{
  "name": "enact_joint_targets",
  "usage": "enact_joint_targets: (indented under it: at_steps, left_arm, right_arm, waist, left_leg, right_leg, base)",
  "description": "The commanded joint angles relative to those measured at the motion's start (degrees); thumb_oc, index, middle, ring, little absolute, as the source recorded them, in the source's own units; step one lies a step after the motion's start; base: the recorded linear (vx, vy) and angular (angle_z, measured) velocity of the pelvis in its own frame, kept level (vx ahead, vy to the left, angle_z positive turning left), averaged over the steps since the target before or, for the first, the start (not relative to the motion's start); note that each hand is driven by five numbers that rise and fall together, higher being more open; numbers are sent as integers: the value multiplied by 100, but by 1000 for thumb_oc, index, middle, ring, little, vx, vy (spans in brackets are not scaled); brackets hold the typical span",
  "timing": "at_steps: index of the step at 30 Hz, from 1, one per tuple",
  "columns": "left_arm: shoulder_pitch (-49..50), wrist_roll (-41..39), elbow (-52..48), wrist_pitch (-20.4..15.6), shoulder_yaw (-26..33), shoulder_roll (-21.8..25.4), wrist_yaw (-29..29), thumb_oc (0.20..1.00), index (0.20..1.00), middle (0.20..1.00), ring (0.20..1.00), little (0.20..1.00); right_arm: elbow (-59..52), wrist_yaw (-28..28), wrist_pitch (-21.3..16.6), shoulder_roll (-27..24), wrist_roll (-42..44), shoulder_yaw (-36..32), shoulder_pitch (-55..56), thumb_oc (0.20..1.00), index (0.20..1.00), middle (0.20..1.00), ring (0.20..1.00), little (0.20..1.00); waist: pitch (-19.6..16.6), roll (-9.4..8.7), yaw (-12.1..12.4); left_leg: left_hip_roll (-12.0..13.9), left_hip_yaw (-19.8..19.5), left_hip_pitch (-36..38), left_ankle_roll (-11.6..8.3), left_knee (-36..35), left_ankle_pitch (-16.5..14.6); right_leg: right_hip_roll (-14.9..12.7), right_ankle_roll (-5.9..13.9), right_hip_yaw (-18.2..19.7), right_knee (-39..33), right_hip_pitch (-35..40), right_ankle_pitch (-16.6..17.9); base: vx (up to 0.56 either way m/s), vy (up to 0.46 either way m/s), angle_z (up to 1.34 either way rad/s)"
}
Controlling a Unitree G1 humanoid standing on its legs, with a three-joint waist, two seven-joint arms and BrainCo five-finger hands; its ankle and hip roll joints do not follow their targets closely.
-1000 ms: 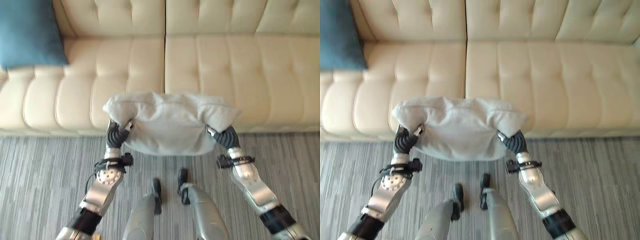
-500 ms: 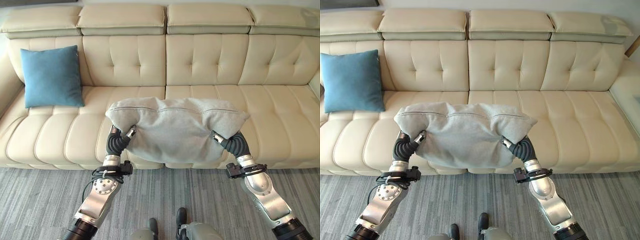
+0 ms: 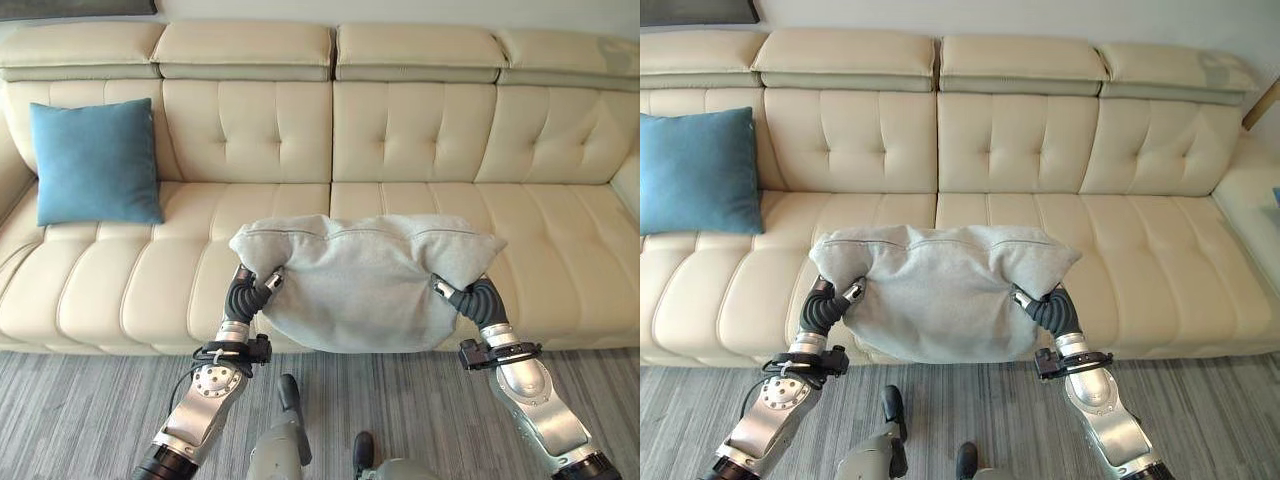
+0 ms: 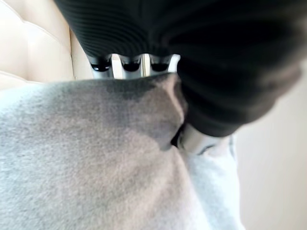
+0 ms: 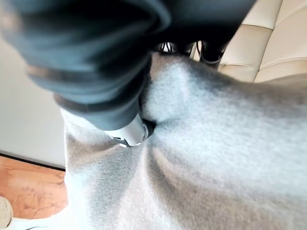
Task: Pick up all the scattered cushions and arrange them neatly on the sofa.
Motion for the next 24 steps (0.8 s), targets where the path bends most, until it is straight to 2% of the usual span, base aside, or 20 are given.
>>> enact_joint_targets:
  at_steps: [1,2,3,4,5,6,7,8,10,13,14,18,20,21,24]
  left_arm:
    - [-216,58,-746,-535,-176,24,-437,200,200,200,200,200]
    - [-248,60,-733,-515,-173,61,-449,200,200,200,200,200]
    - [-295,56,-724,-528,-176,88,-452,200,200,200,200,200]
    - [-301,55,-722,-529,-172,87,-453,200,200,200,200,200]
    - [-393,86,-647,-561,-175,106,-412,200,200,200,200,200]
    - [-452,102,-609,-563,-205,109,-421,200,200,200,200,200]
    - [-460,101,-605,-565,-204,106,-421,200,200,200,200,200]
    - [-505,144,-555,-575,-164,110,-435,200,200,200,200,200]
    - [-475,132,-597,-576,-133,122,-485,200,200,200,200,200]
    - [-419,94,-583,-581,-87,87,-542,200,200,200,200,200]
    - [-402,97,-529,-582,-63,29,-560,200,200,200,200,200]
    - [-417,157,-410,-596,-87,-71,-604,200,200,200,200,200]
    - [-439,164,-366,-589,-132,-131,-635,200,200,200,200,200]
    - [-424,171,-358,-603,-104,-169,-650,200,200,200,200,200]
    - [-466,239,-280,-558,-103,-215,-590,200,200,200,200,200]
  right_arm:
    - [-892,321,-687,358,12,280,-705,200,200,200,200,200]
    - [-882,363,-659,426,-2,367,-868,200,200,200,200,200]
    - [-881,403,-667,440,-35,424,-990,200,200,200,200,200]
    - [-877,402,-669,440,-36,426,-999,200,200,200,200,200]
    - [-807,353,-673,530,-100,540,-1212,200,200,200,200,200]
    - [-820,368,-669,556,-123,577,-1273,200,200,200,200,200]
    - [-818,367,-669,554,-124,576,-1280,200,200,200,200,200]
    - [-821,418,-663,562,-168,642,-1397,200,200,200,200,200]
    - [-855,472,-681,535,-131,681,-1497,200,200,200,200,200]
    - [-831,527,-658,532,-120,720,-1529,200,200,200,200,200]
    - [-795,550,-659,528,-152,698,-1495,200,200,200,200,200]
    - [-767,580,-697,497,-140,607,-1331,200,200,200,200,200]
    - [-791,612,-701,465,-100,580,-1243,200,200,200,200,200]
    - [-806,639,-708,404,-70,505,-1164,200,200,200,200,200]
    - [-767,663,-688,374,55,464,-1134,200,200,200,200,200]
  waist:
    - [-363,-311,138]
    - [-370,-353,180]
    - [-330,-333,183]
    - [-338,-319,198]
    - [-287,-282,177]
    - [-251,-267,162]
    - [-267,-244,181]
    - [-239,-194,156]
    - [-220,-95,138]
    - [-200,-31,98]
    - [-148,-26,23]
    - [-127,-142,-4]
    - [-140,-169,-21]
    - [-258,-155,-30]
    - [-338,-128,-44]
  left_leg:
    - [-111,149,-19,-212,326,-168]
    - [-212,206,127,-67,368,-350]
    - [-242,209,212,10,361,-424]
    - [-219,220,193,9,354,-406]
    - [-286,273,319,138,395,-606]
    - [-311,265,371,160,423,-641]
    - [-276,275,344,154,417,-620]
    - [-352,256,534,177,386,-748]
    - [-345,230,685,151,326,-827]
    - [-323,172,841,135,292,-903]
    - [-328,84,997,100,277,-972]
    - [-365,-27,1036,28,483,-1103]
    - [-316,-118,949,-64,650,-1078]
    - [-272,-142,975,-134,599,-1050]
    - [-227,-218,1100,-204,482,-998]
  right_leg:
    - [-158,527,25,498,253,-440]
    - [-354,682,61,961,116,-352]
    - [-421,765,108,1424,-112,-222]
    - [-401,759,124,1432,-146,-204]
    - [-548,960,106,2097,-491,36]
    - [-577,975,92,2234,-632,112]
    - [-543,963,105,2215,-664,149]
    - [-694,880,-132,1922,-790,28]
    - [-770,803,-377,1575,-1018,12]
    - [-827,816,-450,1326,-1239,166]
    - [-829,849,-320,1120,-1510,374]
    - [-845,869,-220,748,-1262,498]
    - [-808,765,-317,522,-1093,502]
    - [-728,714,-437,330,-920,480]
    - [-642,657,-605,130,-641,433]
  base:
    - [308,248,-68]
    - [179,189,-71]
    - [167,185,-51]
    - [67,142,-16]
    - [53,112,-4]
    - [53,110,2]
    - [57,57,-3]
    - [67,27,-12]
    - [93,-1,-18]
    - [101,-53,-13]
    - [78,-64,-2]
    - [86,-167,22]
    - [75,-186,51]
    - [158,-228,42]
    - [151,-139,30]
